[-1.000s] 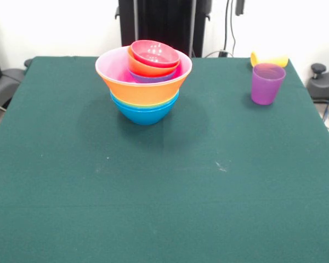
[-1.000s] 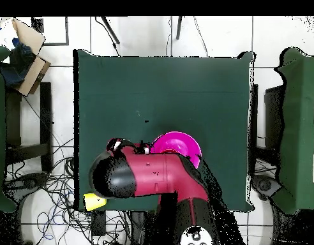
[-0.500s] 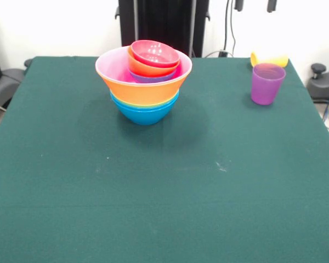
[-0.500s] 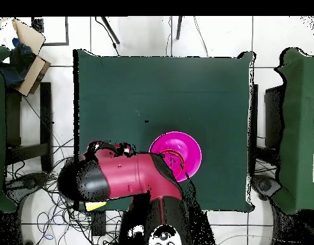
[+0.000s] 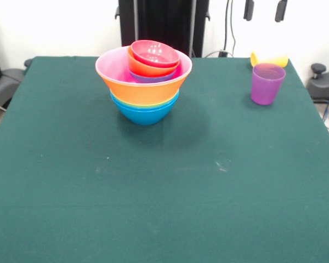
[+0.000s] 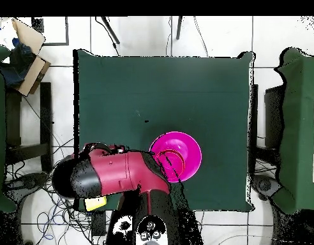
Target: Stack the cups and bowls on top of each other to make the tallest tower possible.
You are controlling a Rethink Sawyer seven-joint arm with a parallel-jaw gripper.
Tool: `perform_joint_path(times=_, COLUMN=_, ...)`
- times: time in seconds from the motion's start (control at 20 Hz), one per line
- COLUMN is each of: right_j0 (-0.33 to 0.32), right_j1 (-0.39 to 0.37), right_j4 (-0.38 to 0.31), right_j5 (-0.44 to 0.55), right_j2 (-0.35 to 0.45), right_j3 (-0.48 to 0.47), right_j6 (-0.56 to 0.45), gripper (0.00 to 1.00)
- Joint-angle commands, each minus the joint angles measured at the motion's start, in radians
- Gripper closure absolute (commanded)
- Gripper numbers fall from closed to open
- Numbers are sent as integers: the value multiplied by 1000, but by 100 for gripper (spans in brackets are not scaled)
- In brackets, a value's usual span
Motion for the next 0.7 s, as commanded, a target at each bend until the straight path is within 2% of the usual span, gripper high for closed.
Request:
perform_joint_path(times=0.05, right_j0=25, right_j1=99, right_j4=9, right_j5=-1, right_j2=-46, right_j3=-14, right_j6=192, gripper=0)
perform_joint_path(times=0.7, right_j0=76, right_j1=150, right_j4=28, right_j5=-90, right_j2=-88, right_j3=14, right_j6=209, gripper=0)
